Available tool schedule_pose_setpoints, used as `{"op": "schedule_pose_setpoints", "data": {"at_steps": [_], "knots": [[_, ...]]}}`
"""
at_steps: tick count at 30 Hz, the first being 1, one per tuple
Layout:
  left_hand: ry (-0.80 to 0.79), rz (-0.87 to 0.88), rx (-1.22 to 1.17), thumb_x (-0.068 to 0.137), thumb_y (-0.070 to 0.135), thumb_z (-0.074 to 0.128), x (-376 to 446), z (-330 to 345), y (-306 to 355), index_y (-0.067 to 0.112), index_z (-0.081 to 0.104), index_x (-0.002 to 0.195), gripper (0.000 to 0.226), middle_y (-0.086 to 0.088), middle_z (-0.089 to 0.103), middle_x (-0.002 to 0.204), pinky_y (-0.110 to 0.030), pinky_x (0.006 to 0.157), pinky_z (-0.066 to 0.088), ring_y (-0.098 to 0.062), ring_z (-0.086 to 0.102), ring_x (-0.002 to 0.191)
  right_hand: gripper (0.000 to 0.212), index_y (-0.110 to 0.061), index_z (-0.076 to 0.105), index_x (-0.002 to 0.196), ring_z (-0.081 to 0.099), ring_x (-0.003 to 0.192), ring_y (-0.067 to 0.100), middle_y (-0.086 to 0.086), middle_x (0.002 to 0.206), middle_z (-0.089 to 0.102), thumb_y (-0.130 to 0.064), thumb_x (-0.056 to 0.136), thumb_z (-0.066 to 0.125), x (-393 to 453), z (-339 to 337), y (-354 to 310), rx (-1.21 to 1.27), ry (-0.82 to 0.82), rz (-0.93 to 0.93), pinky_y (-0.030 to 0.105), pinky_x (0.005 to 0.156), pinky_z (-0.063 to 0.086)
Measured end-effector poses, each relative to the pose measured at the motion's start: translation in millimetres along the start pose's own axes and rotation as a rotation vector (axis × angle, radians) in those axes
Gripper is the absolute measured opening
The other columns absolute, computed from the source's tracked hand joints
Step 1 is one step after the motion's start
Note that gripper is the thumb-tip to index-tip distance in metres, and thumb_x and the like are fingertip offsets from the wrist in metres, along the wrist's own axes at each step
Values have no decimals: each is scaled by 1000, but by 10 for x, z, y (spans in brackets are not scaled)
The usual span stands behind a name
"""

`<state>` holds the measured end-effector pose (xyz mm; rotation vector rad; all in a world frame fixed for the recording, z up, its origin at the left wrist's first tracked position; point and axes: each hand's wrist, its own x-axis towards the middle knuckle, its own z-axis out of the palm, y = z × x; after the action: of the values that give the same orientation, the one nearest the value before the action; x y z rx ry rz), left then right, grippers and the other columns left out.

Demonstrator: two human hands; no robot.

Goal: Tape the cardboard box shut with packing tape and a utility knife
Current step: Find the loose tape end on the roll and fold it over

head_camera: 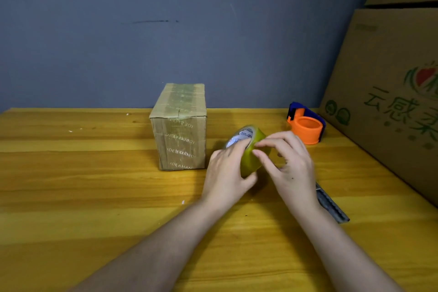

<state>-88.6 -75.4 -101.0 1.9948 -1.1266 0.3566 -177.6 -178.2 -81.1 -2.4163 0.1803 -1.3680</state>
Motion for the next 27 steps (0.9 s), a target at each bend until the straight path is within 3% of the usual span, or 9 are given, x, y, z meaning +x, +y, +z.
{"op": "schedule_pose_setpoints", "data": {"at_steps": [10, 15, 24, 27], "knots": [[-11, 48, 127, 63, 25, 64, -16, -11, -3, 17, 52, 127, 66, 1, 64, 122, -35, 92, 43, -18, 60, 112, 15, -16, 68, 91, 55, 89, 15, 0, 94, 59, -29, 86, 62, -9, 7, 35, -32, -3, 6, 32, 68, 49], [-8, 52, 165, 61, 28, 64, -30, -11, 12, 16, 54, 123, 64, 0, 67, 115, -34, 88, 45, -19, 62, 107, 13, -16, 59, 94, 49, 93, 13, 0, 98, 52, -28, 90, 53, 7, 53, 66, -130, -77, 9, 28, 73, 46], [-22, -44, 15, 63, 39, 50, -24, -30, 50, 20, 49, 128, 67, 1, 63, 125, -29, 91, 40, -19, 57, 114, 11, -16, 56, 95, 47, 93, 13, 1, 98, 52, -25, 90, 52, 15, 39, 63, -111, -106, -62, 23, 81, 38], [-42, -78, -10, 69, 32, 61, -34, -34, 62, 23, 47, 131, 64, 1, 65, 121, -29, 90, 40, -24, 58, 108, 18, -16, 59, 102, 51, 96, 10, -2, 101, 57, -28, 89, 57, 10, 2, 39, 16, -56, 15, 20, 81, 40]]}}
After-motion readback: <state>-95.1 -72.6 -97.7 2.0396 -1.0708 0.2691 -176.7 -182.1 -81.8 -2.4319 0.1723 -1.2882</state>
